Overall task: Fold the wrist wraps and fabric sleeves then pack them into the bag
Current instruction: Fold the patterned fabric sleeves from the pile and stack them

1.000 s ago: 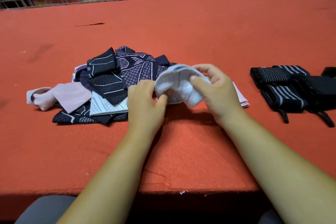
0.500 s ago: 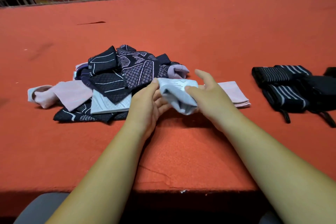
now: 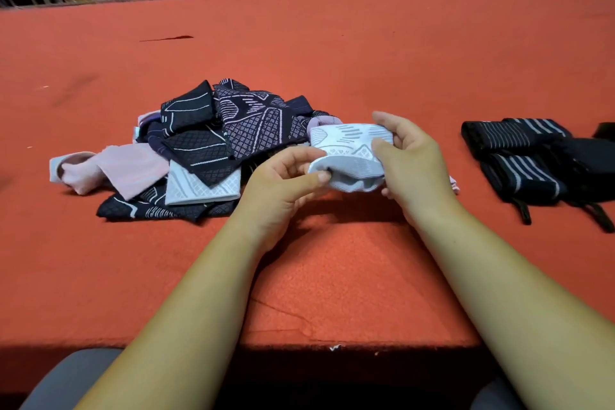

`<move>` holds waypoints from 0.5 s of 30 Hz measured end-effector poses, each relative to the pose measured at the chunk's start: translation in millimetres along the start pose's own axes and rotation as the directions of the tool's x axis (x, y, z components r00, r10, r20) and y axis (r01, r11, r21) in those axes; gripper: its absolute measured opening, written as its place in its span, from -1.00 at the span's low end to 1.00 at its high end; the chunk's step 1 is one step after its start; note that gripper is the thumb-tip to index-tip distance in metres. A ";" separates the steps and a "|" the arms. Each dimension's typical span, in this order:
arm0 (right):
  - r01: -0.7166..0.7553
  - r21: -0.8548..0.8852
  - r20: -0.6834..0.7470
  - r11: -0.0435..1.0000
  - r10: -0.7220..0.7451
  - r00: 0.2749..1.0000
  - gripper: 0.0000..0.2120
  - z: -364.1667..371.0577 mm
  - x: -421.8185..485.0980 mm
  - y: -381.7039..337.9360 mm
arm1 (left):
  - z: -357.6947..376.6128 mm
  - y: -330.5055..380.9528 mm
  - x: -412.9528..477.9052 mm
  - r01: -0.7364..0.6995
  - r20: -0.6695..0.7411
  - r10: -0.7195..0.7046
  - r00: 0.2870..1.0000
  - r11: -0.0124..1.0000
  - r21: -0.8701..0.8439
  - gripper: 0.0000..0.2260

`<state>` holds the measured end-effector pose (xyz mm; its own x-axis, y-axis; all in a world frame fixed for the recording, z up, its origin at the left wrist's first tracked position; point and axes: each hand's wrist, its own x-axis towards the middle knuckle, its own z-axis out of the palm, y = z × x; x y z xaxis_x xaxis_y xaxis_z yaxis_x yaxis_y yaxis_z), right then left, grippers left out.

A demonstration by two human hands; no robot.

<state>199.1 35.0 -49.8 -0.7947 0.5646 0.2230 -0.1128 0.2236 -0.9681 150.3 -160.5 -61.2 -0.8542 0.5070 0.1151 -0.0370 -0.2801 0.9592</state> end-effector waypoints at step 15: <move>-0.037 0.127 0.071 0.991 0.028 0.997 -0.21 9.8 -7.8 -4.3 | 1.4 -12.5 5.5 -0.091 -0.417 0.332 0.846 0.861 0.500 -0.81</move>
<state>199.9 21.8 -48.5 -0.8380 0.5126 0.1872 -0.1580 0.1004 -0.9823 146.8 -153.1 -72.2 -0.9513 -0.0041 0.3082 0.3055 0.1202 0.9446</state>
